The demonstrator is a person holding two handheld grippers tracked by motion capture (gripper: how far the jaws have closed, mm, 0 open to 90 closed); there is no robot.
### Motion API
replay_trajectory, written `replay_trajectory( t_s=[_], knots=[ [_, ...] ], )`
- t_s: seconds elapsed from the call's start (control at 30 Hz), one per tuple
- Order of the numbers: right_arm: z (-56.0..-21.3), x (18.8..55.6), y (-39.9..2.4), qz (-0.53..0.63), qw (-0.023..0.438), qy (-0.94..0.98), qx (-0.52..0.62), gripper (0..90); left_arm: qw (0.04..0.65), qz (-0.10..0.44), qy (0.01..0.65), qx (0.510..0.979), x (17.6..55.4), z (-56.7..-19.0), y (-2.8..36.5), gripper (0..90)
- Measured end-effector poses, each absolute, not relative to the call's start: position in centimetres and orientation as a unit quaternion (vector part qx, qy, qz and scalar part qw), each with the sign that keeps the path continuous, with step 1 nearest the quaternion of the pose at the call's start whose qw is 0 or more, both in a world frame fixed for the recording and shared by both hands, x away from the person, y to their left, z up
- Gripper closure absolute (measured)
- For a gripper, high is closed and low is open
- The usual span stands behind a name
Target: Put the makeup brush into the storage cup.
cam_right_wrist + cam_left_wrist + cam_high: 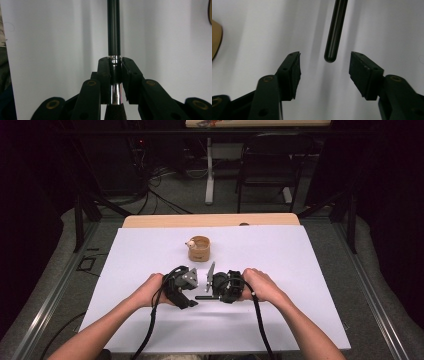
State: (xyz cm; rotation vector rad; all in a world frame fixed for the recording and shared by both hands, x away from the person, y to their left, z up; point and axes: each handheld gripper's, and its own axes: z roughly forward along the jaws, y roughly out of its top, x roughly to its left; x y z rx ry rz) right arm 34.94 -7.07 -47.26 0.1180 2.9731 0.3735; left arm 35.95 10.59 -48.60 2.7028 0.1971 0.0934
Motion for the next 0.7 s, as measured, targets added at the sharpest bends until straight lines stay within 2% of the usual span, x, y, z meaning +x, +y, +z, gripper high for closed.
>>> replay_trajectory(
  t_s=[0.33,0.7],
  knots=[
    [-47.3,34.7,-6.9,0.126,0.072,0.989,0.033,77.2,0.207,0.009,0.041,0.977,36.3,-48.8,9.4,61.3],
    [-47.3,34.9,-7.1,0.129,0.071,0.989,0.033,77.2,0.219,-0.003,0.031,0.975,36.6,-48.9,9.1,69.9]
  ],
)
